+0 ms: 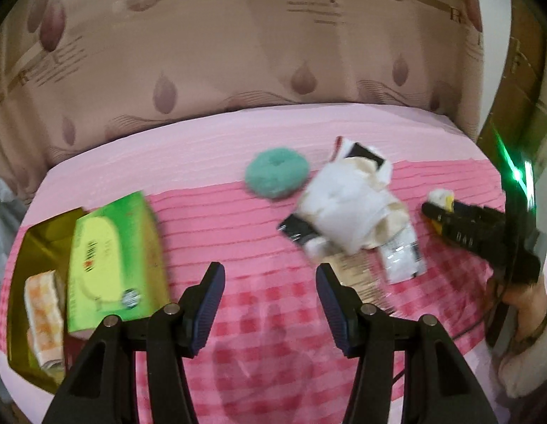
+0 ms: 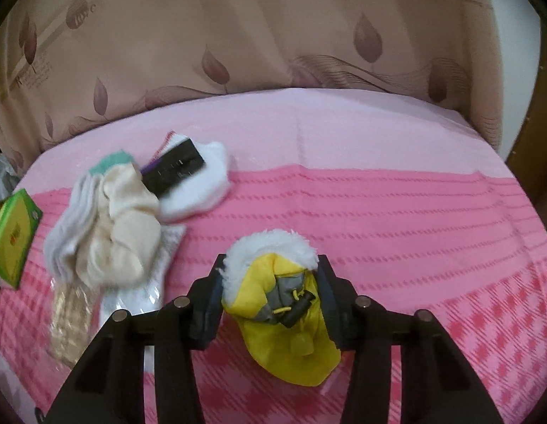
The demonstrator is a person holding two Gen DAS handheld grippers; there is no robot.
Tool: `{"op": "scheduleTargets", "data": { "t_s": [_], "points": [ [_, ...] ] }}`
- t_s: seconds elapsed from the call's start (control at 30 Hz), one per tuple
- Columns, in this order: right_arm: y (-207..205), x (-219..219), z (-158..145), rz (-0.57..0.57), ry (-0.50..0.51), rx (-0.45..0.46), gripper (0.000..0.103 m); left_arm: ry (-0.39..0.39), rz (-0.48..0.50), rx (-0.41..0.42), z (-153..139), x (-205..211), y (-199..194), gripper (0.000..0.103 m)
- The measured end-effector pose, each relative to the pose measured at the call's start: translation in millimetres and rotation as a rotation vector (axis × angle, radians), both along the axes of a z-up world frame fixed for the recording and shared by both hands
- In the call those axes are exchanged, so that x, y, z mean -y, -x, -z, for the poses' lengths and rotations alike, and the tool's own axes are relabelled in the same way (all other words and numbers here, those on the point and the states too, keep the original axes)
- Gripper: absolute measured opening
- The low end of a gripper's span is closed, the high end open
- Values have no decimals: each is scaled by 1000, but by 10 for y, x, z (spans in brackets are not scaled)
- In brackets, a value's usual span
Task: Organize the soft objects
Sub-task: 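Grasp the yellow plush toy with the right gripper and lift it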
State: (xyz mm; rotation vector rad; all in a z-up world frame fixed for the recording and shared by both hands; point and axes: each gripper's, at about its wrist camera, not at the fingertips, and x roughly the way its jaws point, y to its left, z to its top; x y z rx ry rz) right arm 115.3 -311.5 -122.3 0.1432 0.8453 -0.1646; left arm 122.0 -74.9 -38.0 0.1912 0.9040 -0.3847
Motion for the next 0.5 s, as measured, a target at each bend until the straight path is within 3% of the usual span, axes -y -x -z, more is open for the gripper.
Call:
{"op": "scheduleTargets", "data": {
  "t_s": [0.27,0.5],
  "points": [
    [76,98,17,14,-66,0,45,19,98,-16,-2,500,-35,55],
    [84,142,17,12,-104,8,45,-39,127,-26,138,903,-162,55]
  ]
}}
